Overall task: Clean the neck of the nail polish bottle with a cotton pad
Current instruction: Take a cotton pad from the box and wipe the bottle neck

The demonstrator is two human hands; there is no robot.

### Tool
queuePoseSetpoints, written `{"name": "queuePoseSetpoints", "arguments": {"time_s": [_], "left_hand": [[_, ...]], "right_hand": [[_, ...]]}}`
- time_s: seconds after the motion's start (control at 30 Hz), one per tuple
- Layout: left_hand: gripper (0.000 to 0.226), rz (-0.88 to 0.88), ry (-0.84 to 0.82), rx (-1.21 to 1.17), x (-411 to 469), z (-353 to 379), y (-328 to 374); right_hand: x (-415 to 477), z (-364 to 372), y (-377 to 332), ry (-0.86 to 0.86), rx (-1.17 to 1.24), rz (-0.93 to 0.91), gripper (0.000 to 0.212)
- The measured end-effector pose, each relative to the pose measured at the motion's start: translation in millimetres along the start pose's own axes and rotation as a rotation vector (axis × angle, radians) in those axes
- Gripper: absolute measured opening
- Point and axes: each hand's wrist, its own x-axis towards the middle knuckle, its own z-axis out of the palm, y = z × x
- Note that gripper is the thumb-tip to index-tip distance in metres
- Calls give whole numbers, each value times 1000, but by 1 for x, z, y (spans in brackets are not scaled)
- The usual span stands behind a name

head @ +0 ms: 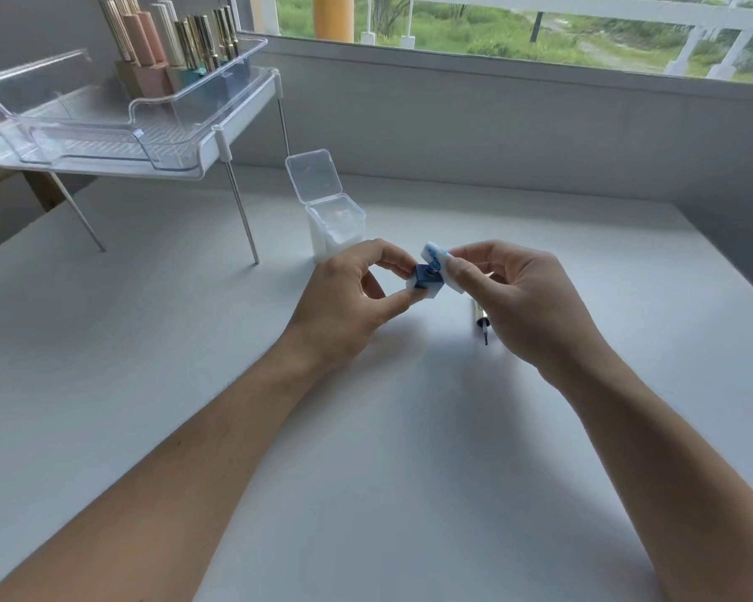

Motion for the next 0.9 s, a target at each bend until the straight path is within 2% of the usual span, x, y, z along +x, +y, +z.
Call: {"name": "queuePoseSetpoints", "arguments": {"time_s": [0.6,0.9], "left_hand": [[22,-43,59,-14,1,-2,1],[23,-59,40,-25,0,-2,2]], "right_hand": [[1,-1,-1,-38,61,89,25],[3,-5,-3,24,82,84,29]]}}
